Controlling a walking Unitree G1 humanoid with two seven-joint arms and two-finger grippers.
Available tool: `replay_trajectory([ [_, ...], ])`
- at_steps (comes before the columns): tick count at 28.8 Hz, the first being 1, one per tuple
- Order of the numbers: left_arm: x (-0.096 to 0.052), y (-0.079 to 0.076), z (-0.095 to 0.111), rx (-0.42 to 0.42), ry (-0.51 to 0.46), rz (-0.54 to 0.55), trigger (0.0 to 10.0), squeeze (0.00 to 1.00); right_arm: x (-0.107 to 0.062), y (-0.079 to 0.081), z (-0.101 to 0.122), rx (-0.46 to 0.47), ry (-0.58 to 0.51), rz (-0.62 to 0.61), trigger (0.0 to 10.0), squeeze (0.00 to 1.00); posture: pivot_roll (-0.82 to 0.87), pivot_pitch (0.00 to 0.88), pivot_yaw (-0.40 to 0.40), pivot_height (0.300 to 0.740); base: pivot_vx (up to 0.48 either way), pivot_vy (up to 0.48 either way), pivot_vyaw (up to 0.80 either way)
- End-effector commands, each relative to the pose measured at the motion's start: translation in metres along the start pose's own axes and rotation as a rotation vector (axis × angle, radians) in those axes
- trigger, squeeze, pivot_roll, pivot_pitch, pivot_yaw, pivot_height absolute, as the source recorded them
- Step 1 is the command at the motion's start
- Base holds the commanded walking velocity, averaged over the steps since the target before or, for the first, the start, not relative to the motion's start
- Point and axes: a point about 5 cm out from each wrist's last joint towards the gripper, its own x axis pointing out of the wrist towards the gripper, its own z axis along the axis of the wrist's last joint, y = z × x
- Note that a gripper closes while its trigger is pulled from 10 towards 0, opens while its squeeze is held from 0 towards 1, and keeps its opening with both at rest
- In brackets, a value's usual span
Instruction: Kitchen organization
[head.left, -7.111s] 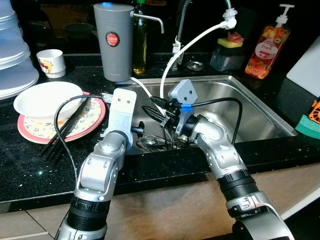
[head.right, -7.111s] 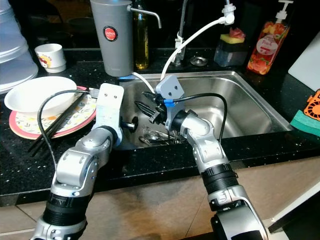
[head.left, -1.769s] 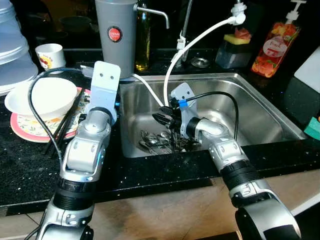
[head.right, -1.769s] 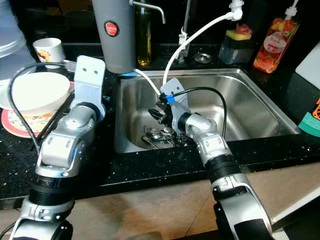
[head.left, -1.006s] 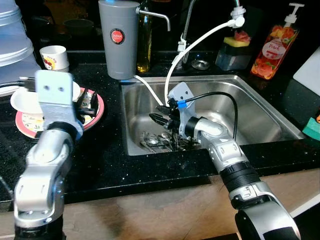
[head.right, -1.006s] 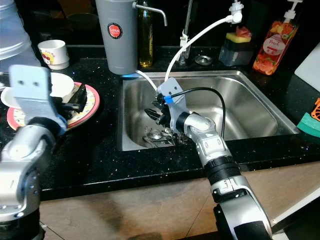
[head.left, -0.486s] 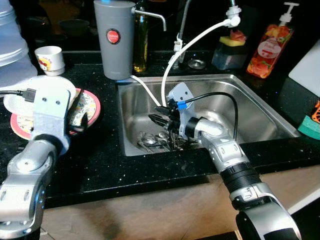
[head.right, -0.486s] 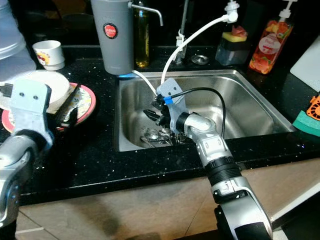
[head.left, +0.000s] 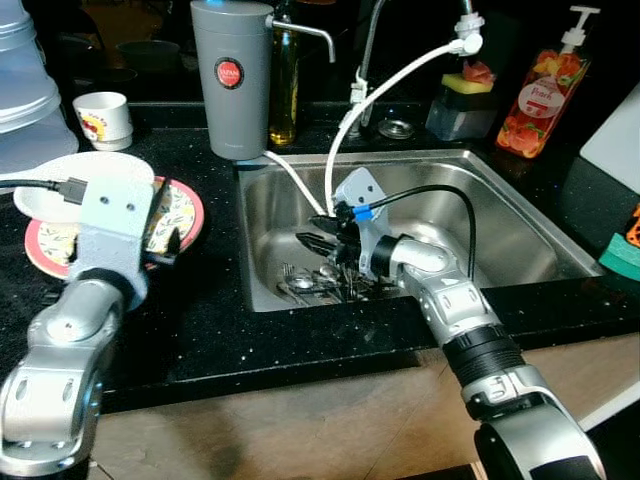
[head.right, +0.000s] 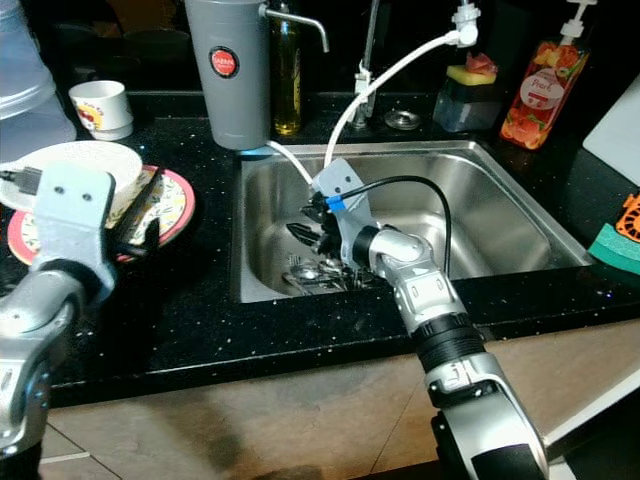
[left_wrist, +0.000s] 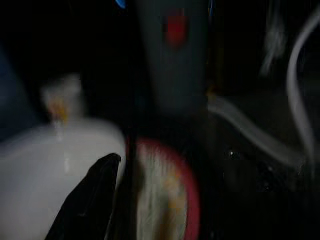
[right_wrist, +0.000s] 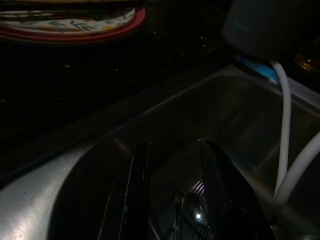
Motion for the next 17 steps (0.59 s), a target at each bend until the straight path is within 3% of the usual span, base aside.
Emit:
replay_trajectory([
  [1, -0.001, 0.009, 0.002, 0.045, -0.01, 0.075, 10.0, 0.0, -0.003, -0.001, -0.002, -0.004, 0.015, -0.002, 10.0, 0.0, -0.01, 0.11, -0.061, 0.74, 0.0, 0.0, 0.0],
  [4, 0.006, 0.022, 0.0, 0.197, 0.047, 0.136, 10.0, 0.0, -0.002, -0.001, -0.002, -0.003, 0.016, 0.001, 10.0, 0.0, 0.0, 0.112, -0.067, 0.74, 0.0, 0.0, 0.0],
  [5, 0.006, 0.022, 0.0, 0.197, 0.047, 0.136, 10.0, 0.0, -0.002, -0.001, -0.002, -0.003, 0.016, 0.001, 10.0, 0.0, 0.0, 0.112, -0.067, 0.74, 0.0, 0.0, 0.0],
  [6, 0.012, 0.027, -0.004, 0.289, 0.093, 0.121, 10.0, 0.0, -0.002, -0.001, -0.002, 0.001, 0.019, 0.006, 10.0, 0.0, 0.0, 0.113, -0.07, 0.74, 0.0, 0.0, 0.0],
  [7, 0.012, 0.027, -0.004, 0.289, 0.093, 0.121, 10.0, 0.0, -0.002, -0.001, -0.002, 0.001, 0.019, 0.006, 10.0, 0.0, 0.0, 0.113, -0.07, 0.74, 0.0, 0.0, 0.0],
  [9, 0.019, 0.036, -0.013, 0.387, 0.183, 0.143, 10.0, 0.0, 0.0, 0.006, 0.001, 0.006, 0.013, 0.071, 10.0, 0.0, -0.01, 0.113, -0.066, 0.74, 0.0, 0.0, 0.0],
  [13, 0.023, 0.041, -0.02, 0.442, 0.246, 0.144, 10.0, 0.0, 0.0, 0.014, 0.008, -0.019, -0.029, 0.137, 10.0, 0.0, -0.01, 0.113, -0.066, 0.74, 0.0, 0.0, 0.0],
  [17, 0.027, 0.046, -0.026, 0.446, 0.31, 0.135, 10.0, 0.0, 0.001, 0.022, 0.016, -0.04, -0.077, 0.175, 10.0, 0.0, -0.01, 0.114, -0.064, 0.74, 0.0, 0.0, 0.0],
])
